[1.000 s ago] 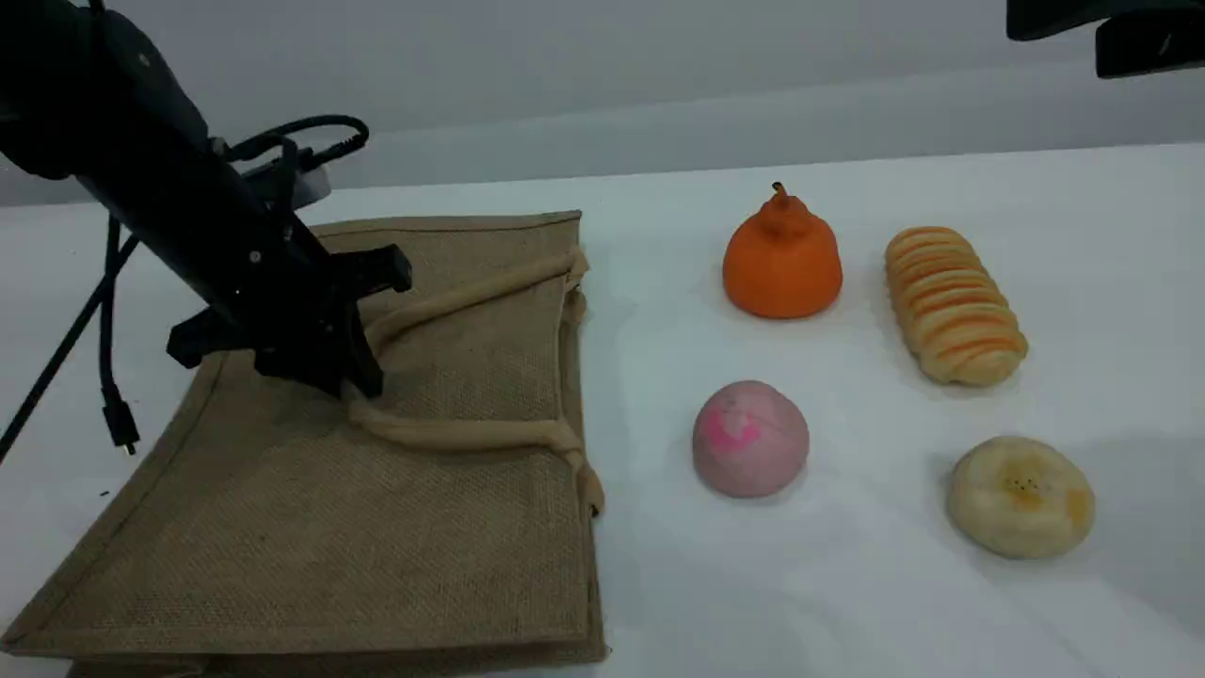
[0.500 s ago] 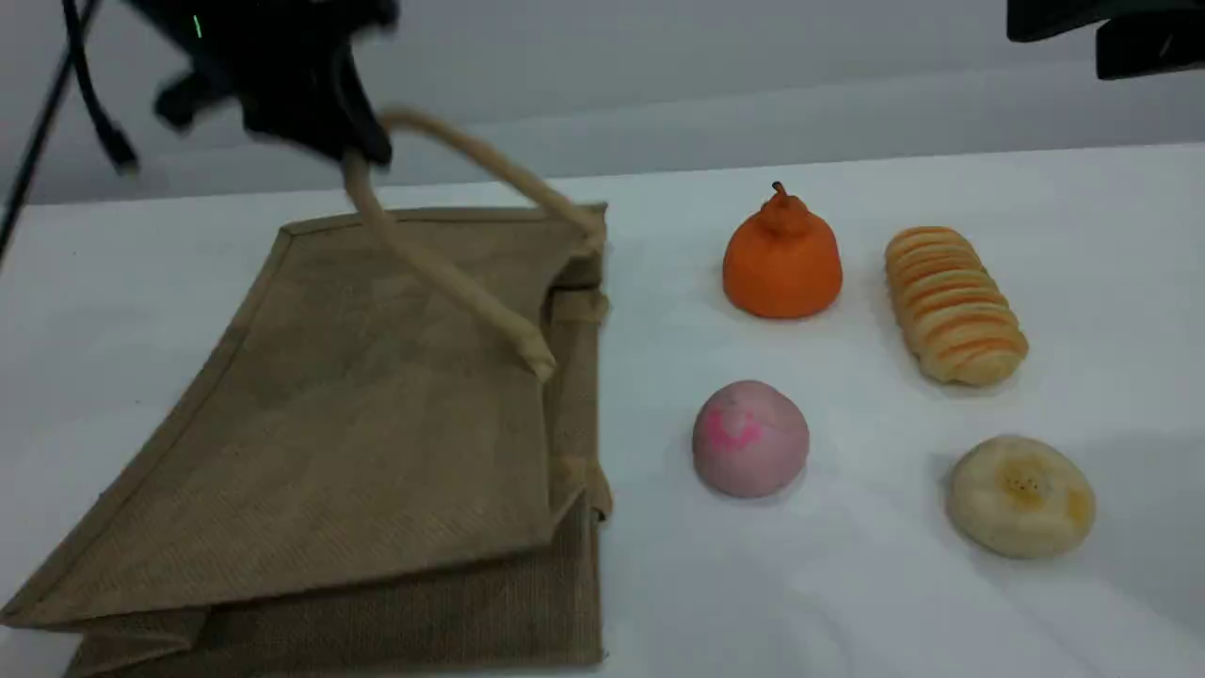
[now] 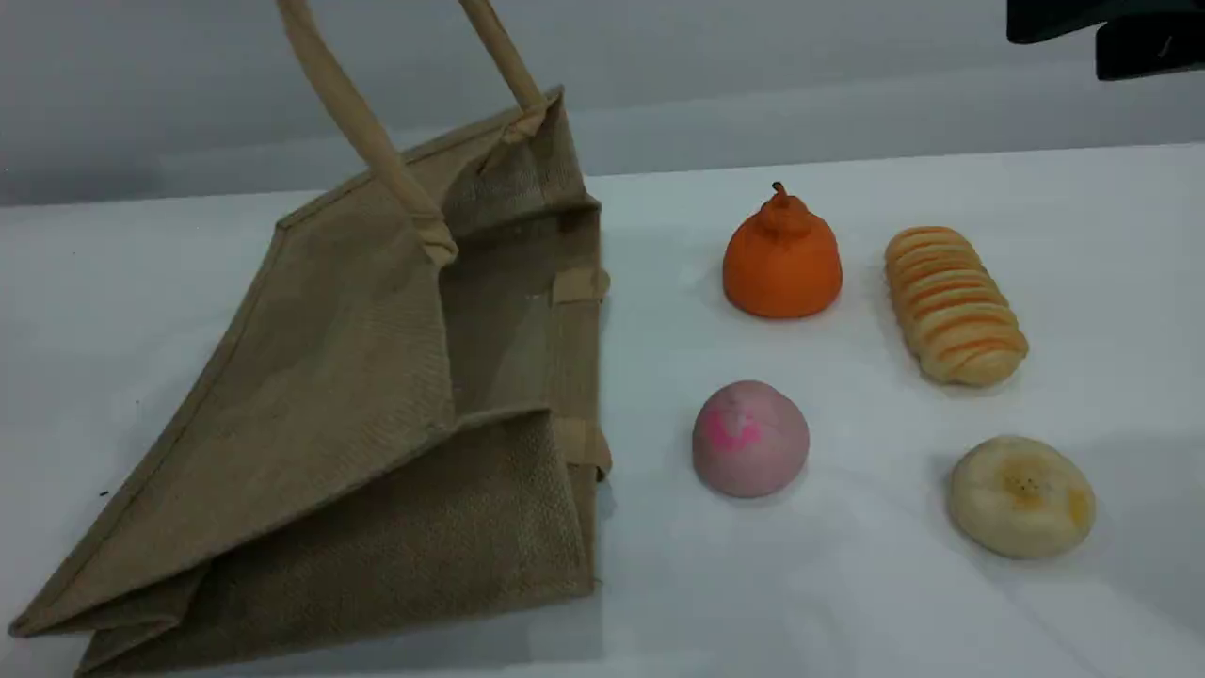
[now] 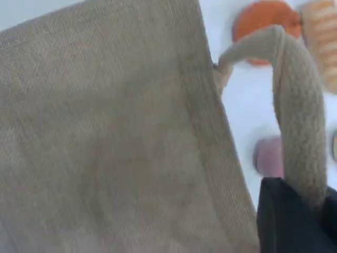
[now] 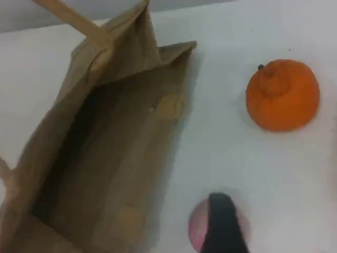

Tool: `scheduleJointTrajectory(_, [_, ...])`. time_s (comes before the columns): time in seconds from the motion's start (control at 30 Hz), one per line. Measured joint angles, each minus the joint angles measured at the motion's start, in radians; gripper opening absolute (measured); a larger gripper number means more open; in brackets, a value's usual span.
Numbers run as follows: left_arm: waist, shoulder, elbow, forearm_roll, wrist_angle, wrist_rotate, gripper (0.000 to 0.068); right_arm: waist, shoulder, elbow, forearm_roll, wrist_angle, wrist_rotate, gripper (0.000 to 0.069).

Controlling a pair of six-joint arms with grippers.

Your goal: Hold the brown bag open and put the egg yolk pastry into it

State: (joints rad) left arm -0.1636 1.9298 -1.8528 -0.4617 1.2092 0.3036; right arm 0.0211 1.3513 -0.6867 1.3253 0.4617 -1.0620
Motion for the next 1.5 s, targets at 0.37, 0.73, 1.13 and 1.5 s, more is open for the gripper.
scheduleJointTrajectory(0.37, [0.000,-0.032,-0.163,-0.003,0.014,0.061,0.0086,0.000,0.064,0.001,0.000,0.001,-0.019,0.0416])
scheduleJointTrajectory(0.73, [0.000,-0.050,-0.166,-0.018,0.013,0.114,0.0086,0.000,0.214,0.002,0.018,-0.070,-0.019,0.0416])
scheduleJointTrajectory(1.13, [0.000,-0.049,-0.164,-0.108,0.013,0.192,0.0086,0.000,0.360,0.002,0.015,-0.114,-0.032,0.0416])
scheduleJointTrajectory(1.5, [0.000,-0.049,-0.164,-0.122,0.013,0.193,0.0086,0.000,0.464,0.002,0.014,-0.095,-0.032,0.0416])
